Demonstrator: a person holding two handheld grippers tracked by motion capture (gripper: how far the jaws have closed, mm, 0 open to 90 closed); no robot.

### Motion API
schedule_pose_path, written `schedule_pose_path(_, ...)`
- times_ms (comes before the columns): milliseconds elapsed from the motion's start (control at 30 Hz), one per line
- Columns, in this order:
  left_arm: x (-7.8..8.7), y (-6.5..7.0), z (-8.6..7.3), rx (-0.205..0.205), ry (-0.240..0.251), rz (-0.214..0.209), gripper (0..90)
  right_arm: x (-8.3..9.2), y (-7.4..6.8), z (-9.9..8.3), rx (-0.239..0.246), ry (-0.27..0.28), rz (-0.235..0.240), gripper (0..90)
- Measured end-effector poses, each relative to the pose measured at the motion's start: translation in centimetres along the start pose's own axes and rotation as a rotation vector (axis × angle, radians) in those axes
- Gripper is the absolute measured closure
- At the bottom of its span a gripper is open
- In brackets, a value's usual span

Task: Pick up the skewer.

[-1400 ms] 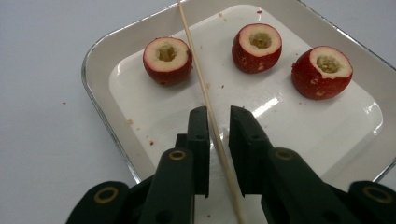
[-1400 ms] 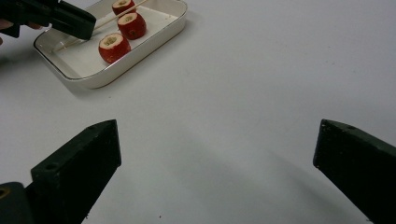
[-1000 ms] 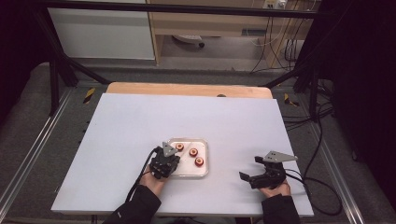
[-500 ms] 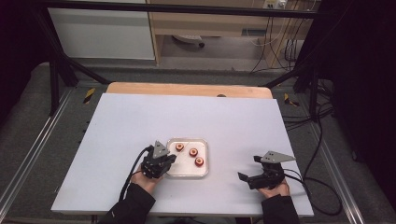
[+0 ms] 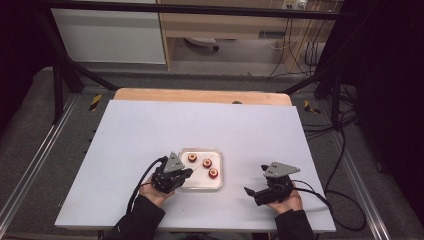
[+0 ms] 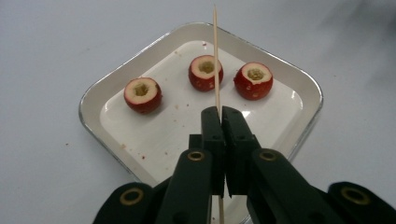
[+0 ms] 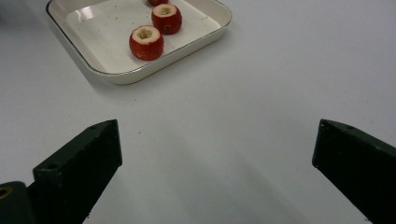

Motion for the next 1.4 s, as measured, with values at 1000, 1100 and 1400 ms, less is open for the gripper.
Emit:
schedule_pose_path(1000,-1.8,5.3,3.6,-0.174,-0.134,-0.172,88.1,-1.4,-4.2,4.0,0.525,-0.09,-0.047,22.9)
schedule_pose_path(1100,-2.1,5.9,3.7,-0.191,-0.15,-0.186,88.1,-1.4,-4.5,3.9,0.6,-0.107,-0.042,31.1)
schedule_pose_path(1400,-3.1,8.1,4.2,-0.23,-0.176,-0.236,88.1,-1.5,-5.0,3.0,0.769,-0.145,-0.022,48.2)
Point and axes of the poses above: each handheld gripper's, and its own axes: x roughly backward along the jaws, z roughly out of its top, y roughly to its right, the point moved 9 cm from there along -x, roughly forward along the jaws, and after that the axes turned 6 degrees about y, right-handed, at the moved point
